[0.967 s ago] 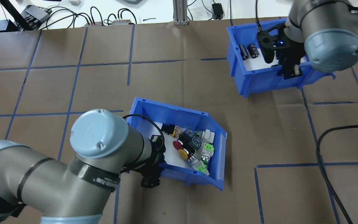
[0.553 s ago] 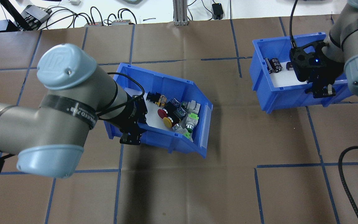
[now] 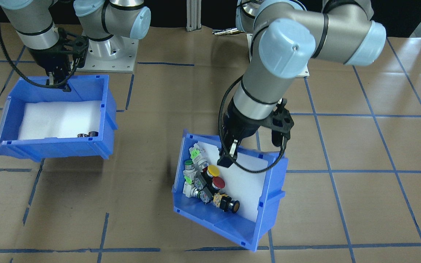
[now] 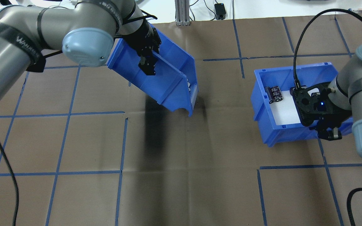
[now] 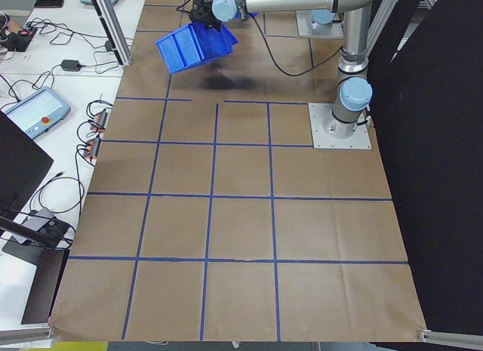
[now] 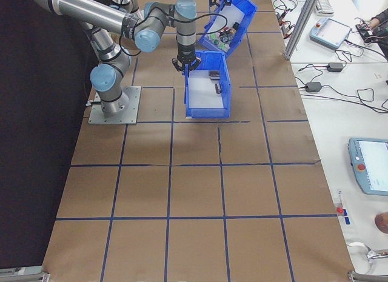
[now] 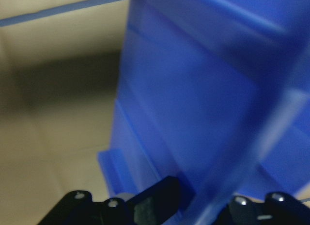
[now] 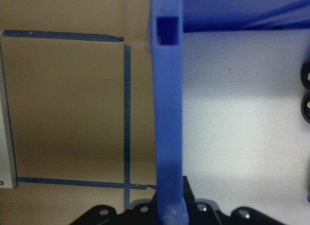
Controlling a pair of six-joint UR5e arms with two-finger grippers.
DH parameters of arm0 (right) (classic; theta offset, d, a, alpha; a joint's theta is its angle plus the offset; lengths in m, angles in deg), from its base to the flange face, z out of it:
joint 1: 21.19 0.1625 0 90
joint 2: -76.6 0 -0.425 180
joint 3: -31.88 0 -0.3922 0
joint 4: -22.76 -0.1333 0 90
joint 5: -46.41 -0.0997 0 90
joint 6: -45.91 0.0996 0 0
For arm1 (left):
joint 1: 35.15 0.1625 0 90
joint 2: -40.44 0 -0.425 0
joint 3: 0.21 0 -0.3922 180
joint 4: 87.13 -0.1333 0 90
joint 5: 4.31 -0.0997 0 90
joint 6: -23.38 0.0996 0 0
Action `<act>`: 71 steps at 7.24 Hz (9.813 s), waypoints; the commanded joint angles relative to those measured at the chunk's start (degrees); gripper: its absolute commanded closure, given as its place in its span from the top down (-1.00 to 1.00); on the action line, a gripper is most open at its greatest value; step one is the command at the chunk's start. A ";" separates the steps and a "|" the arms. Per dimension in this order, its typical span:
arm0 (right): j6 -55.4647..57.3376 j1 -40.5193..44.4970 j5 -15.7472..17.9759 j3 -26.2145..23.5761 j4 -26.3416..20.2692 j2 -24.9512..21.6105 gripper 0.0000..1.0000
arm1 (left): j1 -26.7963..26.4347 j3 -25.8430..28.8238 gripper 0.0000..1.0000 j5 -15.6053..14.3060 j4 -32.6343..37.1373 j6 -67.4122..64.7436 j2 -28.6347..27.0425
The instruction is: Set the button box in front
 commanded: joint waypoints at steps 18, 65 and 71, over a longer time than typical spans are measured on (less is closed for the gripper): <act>19.11 14.46 -3.25 5.10 -9.98 0.45 -1.00 | -6.42 16.62 -0.46 4.68 -24.34 -23.32 -20.85; 108.80 11.43 -4.12 34.10 -12.18 20.93 1.00 | 9.38 -10.48 1.00 -15.45 20.84 93.49 24.34; 108.63 11.43 -4.30 34.45 -11.74 20.84 1.00 | 9.38 -11.62 1.00 -15.19 20.75 93.49 24.86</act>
